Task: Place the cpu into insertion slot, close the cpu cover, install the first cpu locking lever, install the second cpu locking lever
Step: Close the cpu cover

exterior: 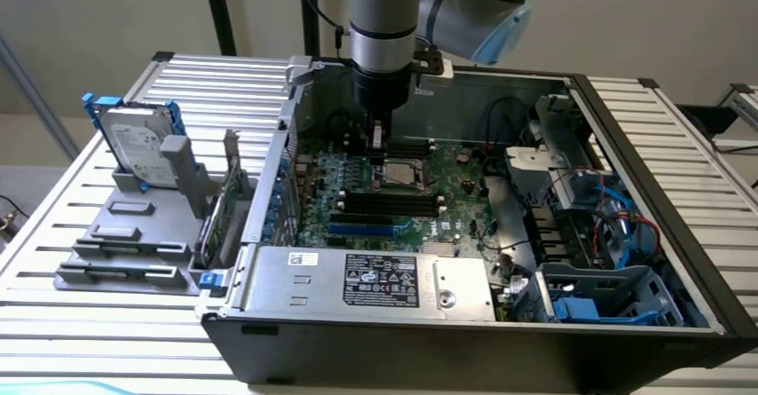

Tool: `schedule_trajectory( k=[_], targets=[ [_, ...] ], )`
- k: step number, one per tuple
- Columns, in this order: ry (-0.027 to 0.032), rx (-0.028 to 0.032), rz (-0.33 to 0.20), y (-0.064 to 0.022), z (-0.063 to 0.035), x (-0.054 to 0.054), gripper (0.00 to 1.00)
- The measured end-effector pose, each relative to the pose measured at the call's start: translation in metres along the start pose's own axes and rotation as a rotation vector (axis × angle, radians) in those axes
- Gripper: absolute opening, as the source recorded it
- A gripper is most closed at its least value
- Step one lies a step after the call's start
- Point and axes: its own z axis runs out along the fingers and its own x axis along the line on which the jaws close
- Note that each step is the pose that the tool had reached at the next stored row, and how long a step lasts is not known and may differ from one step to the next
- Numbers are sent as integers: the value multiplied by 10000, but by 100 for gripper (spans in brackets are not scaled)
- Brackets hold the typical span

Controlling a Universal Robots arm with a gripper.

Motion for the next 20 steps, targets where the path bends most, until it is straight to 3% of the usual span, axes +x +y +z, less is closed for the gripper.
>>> schedule_trajectory(
  k=[2,20],
  targets=[
    [1,0,1,52,-6,4,11],
    [-11,163,5,877,-254,62,11]
  ],
)
